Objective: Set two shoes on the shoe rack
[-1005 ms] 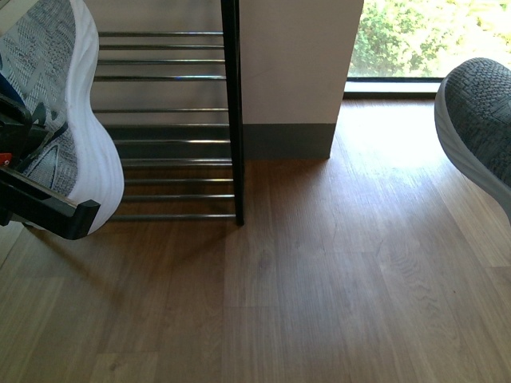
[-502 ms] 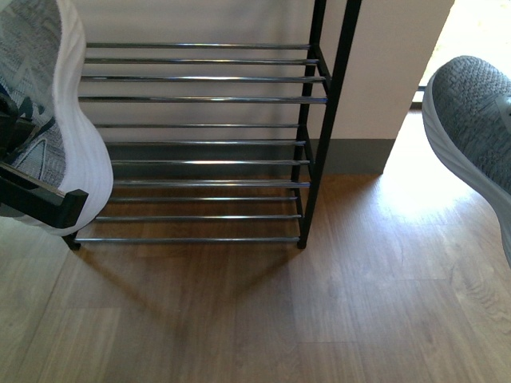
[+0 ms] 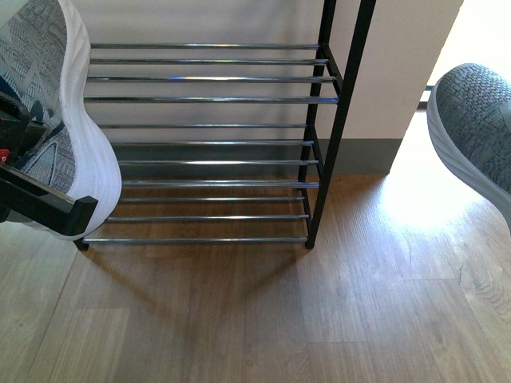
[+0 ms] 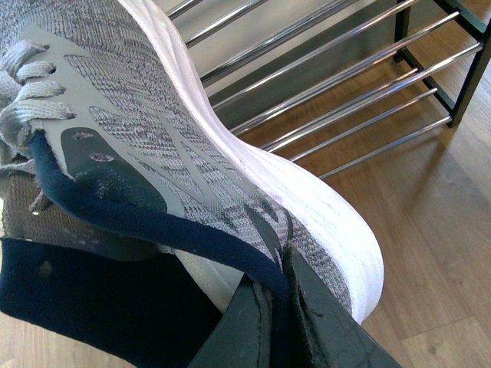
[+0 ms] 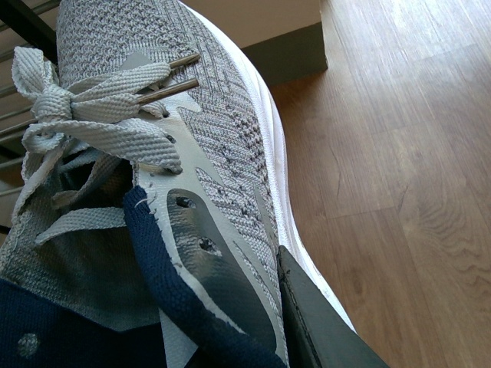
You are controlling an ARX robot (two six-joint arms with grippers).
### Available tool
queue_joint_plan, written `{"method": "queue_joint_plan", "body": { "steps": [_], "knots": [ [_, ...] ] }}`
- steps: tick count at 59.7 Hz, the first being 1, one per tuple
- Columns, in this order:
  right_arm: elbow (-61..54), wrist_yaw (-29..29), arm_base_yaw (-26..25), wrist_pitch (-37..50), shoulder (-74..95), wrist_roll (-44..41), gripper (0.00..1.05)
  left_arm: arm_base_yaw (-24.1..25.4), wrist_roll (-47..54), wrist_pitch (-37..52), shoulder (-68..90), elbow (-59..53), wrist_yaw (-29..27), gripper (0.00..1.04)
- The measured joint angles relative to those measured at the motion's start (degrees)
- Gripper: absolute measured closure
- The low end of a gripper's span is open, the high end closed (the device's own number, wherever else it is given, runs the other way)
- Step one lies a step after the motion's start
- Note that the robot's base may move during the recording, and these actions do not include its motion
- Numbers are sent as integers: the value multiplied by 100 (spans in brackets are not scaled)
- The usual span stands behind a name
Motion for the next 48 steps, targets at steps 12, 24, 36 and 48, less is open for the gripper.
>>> {"method": "queue_joint_plan", "body": {
  "steps": [12, 24, 36, 48],
  "knots": [
    [0, 4, 0, 0, 0, 0, 104, 0, -2, 0, 0, -2, -2, 103],
    [0, 4, 0, 0, 0, 0, 104, 0, -2, 0, 0, 0, -2, 103],
    [0, 4, 0, 0, 0, 0, 104, 0, -2, 0, 0, -2, -4, 103],
    [0, 7, 0, 0, 0, 0, 104, 0, -2, 0, 0, -2, 4, 103]
  ]
}}
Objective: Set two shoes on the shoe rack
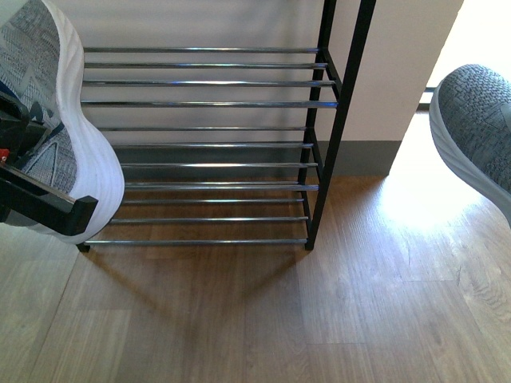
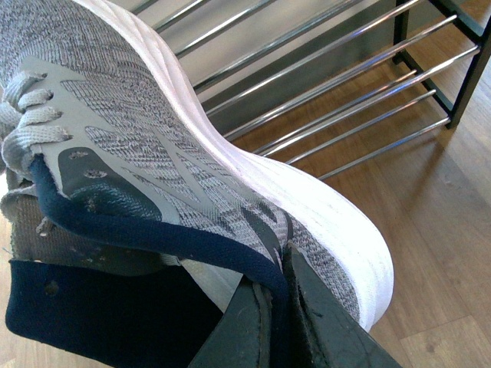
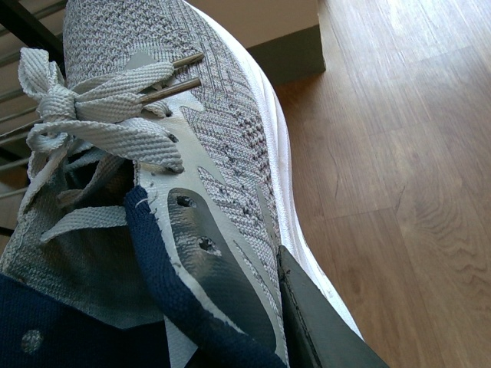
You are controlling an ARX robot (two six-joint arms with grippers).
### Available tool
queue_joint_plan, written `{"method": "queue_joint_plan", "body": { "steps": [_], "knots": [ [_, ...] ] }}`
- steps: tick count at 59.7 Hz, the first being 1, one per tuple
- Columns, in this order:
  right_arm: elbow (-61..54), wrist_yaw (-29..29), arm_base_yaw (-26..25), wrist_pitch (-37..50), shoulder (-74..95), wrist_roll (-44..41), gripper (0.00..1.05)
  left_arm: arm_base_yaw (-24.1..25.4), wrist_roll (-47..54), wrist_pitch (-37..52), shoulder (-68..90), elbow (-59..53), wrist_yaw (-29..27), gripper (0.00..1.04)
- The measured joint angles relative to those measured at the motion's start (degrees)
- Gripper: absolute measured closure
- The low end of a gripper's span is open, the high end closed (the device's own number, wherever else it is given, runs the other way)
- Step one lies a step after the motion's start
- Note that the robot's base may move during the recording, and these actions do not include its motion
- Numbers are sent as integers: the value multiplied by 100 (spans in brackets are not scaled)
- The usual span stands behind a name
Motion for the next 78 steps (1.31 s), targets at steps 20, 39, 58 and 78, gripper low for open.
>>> {"method": "queue_joint_plan", "body": {
  "steps": [20, 39, 58, 78],
  "knots": [
    [0, -2, 0, 0, 0, 0, 104, 0, 0, 0, 0, 0, -4, 103],
    [0, -2, 0, 0, 0, 0, 104, -2, 0, 0, 0, 0, -2, 103],
    [-11, -2, 0, 0, 2, 0, 104, -2, 0, 0, 0, 0, -2, 103],
    [-22, 0, 0, 0, 2, 0, 104, -2, 0, 0, 0, 0, -11, 103]
  ]
}}
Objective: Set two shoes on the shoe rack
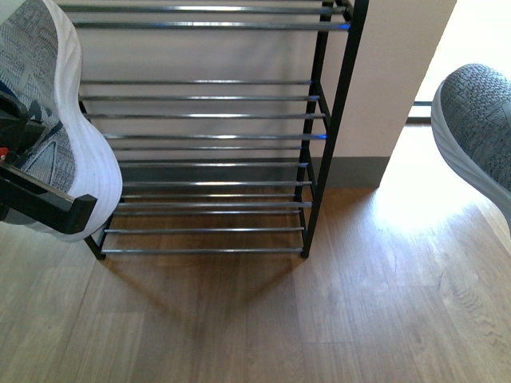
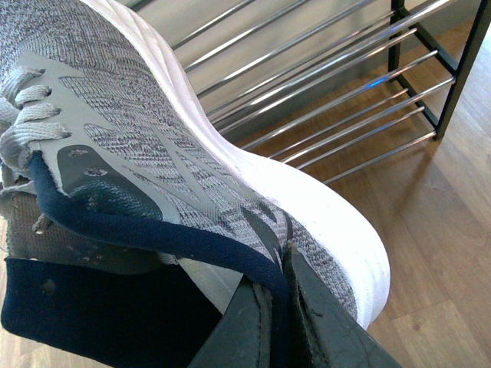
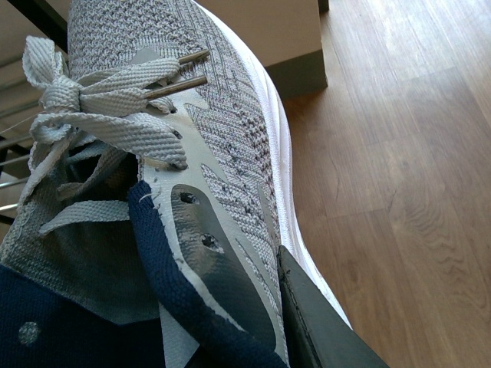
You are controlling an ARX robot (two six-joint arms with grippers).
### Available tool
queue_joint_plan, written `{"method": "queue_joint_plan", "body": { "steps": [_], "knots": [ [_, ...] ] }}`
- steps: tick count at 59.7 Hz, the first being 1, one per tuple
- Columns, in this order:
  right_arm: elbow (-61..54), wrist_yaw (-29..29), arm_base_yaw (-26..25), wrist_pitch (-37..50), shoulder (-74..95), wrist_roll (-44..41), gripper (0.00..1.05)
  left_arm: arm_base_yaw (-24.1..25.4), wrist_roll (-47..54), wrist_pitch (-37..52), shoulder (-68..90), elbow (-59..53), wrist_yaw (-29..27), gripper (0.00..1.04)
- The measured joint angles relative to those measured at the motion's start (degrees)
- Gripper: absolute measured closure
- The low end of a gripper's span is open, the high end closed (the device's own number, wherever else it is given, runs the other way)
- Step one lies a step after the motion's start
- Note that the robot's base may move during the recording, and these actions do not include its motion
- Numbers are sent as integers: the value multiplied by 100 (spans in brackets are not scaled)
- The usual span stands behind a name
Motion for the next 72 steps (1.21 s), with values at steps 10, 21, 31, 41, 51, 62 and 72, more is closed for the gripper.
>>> {"method": "queue_joint_plan", "body": {
  "steps": [10, 21, 31, 41, 51, 62, 72],
  "knots": [
    [-2, 0, 0, 0, 0, 0, 104, 0, 0, 0, 0, 0, 0, 103],
    [-2, -7, 0, 0, -4, 0, 104, 0, 2, 0, -2, 0, -11, 103],
    [-2, -2, 0, 0, -2, 0, 104, 0, 0, 0, -2, 0, 2, 103],
    [-2, -4, 0, 0, -2, 0, 104, 0, 0, 0, -2, 0, 0, 103],
    [-2, -4, 0, 0, -2, 0, 104, 0, 0, 0, -2, 0, 2, 103],
    [-2, -2, 0, 0, -2, 0, 104, 0, 0, 0, -2, 0, 0, 103],
    [-2, -2, 0, 0, -2, 0, 104, 0, 0, 0, -2, 0, 2, 103]
  ]
}}
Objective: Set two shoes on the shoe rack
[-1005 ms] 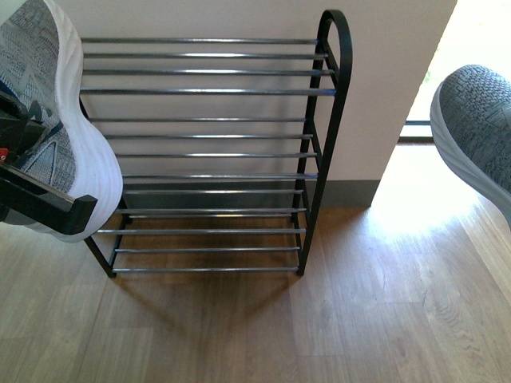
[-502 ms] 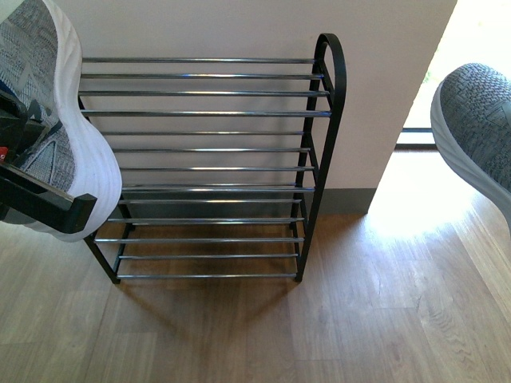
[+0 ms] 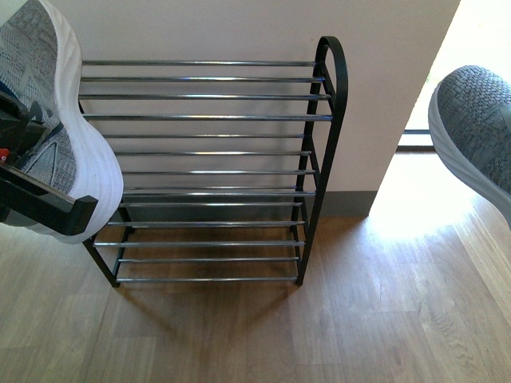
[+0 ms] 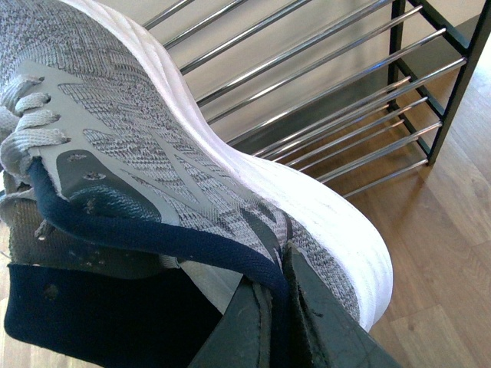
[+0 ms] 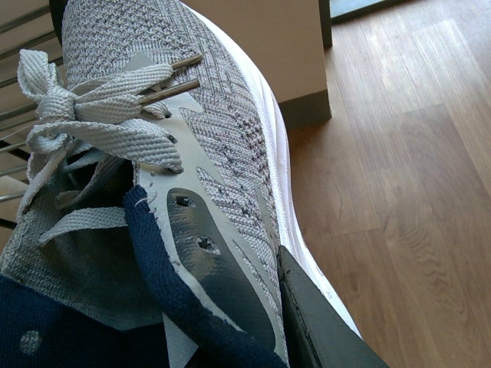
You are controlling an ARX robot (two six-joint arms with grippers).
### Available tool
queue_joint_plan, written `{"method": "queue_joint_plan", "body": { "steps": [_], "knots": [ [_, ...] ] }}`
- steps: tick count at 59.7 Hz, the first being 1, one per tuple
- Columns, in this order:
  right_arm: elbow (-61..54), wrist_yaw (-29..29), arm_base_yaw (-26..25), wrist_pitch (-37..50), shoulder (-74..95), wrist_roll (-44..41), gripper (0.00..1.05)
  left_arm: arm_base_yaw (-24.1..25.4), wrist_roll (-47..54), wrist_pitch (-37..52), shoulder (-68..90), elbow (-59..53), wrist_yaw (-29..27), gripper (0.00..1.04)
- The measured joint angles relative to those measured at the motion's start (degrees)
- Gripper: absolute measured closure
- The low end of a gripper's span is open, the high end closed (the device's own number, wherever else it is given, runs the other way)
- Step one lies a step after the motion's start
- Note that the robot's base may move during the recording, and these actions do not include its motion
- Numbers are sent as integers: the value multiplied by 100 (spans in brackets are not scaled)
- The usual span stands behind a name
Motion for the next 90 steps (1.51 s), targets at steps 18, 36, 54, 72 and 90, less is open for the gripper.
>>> {"method": "queue_joint_plan", "body": {
  "steps": [18, 36, 54, 72, 90],
  "knots": [
    [-2, 0, 0, 0, 0, 0, 104, 0, 2, 0, 0, 0, 2, 103],
    [-2, 0, 0, 0, 0, 0, 104, 0, 0, 0, 0, 0, -2, 103],
    [-564, 876, 205, 2503, 367, 350, 104, 0, 0, 0, 0, 0, 0, 103],
    [1025, 2002, 1674, 1451, 227, 680, 104, 0, 0, 0, -2, 0, 0, 103],
    [3825, 2651, 2962, -737, 1611, 1180, 104, 0, 0, 0, 0, 0, 0, 103]
  ]
}}
